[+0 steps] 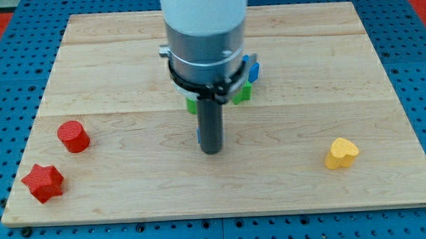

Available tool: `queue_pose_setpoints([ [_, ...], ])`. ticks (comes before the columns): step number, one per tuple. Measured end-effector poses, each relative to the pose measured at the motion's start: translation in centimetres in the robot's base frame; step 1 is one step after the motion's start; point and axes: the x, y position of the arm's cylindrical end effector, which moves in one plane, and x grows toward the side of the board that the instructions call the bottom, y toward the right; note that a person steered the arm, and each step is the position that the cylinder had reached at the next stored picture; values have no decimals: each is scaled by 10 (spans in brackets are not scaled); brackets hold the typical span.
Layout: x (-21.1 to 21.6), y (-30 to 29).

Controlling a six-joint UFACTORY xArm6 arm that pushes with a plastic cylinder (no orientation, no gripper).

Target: Push the green circle to the left of the blue cube

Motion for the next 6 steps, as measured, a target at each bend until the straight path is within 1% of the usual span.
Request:
queue_pose_setpoints([
  [1, -34, -5],
  [2, -56, 1],
  [3, -64, 20],
  [4, -55, 7],
  [5, -49, -59],
  [6, -77, -69],
])
